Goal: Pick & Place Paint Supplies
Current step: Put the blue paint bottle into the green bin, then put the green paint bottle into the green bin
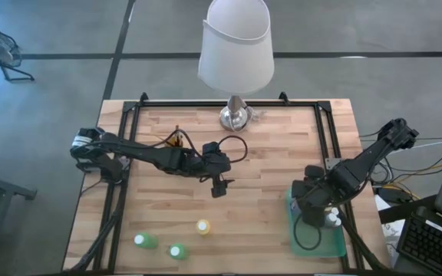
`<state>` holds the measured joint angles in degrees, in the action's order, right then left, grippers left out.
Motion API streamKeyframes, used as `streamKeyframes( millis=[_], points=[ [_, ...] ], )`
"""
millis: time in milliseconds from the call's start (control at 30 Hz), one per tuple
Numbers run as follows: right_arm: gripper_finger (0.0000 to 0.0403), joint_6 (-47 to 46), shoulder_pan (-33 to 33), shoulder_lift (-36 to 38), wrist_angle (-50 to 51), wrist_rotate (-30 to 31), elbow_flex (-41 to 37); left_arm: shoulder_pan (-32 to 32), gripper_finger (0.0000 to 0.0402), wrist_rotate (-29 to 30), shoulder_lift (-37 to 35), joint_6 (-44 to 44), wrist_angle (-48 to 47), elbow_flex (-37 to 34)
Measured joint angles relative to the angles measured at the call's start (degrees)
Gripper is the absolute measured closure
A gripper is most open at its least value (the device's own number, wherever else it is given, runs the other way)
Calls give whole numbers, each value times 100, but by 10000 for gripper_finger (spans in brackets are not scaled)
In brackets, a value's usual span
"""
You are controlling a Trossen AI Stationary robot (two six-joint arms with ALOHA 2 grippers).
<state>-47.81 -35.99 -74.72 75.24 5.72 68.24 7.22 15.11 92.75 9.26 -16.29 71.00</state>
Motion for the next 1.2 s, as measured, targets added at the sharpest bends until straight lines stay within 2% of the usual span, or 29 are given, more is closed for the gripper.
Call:
streamKeyframes(
  millis=[300, 533, 767, 967, 1200],
  points=[
    [187, 466, 4, 2, 250, 72, 832, -2, 73, 0, 0, -2, -2, 0],
    [217, 1060, 4, 2, 241, 738, 1708, -2, 73, 0, 0, -2, -4, 0],
    [249, 1636, 0, 9, 231, 1126, 2398, 0, 73, 0, 0, -2, -6, 0],
    [278, 2459, 0, 7, 199, 1833, 2650, -2, 74, 0, 0, -2, -7, 0],
    [313, 2099, 0, 0, 207, 1960, 2596, 1, 74, 1, 0, -2, 9, 0]
  ],
)
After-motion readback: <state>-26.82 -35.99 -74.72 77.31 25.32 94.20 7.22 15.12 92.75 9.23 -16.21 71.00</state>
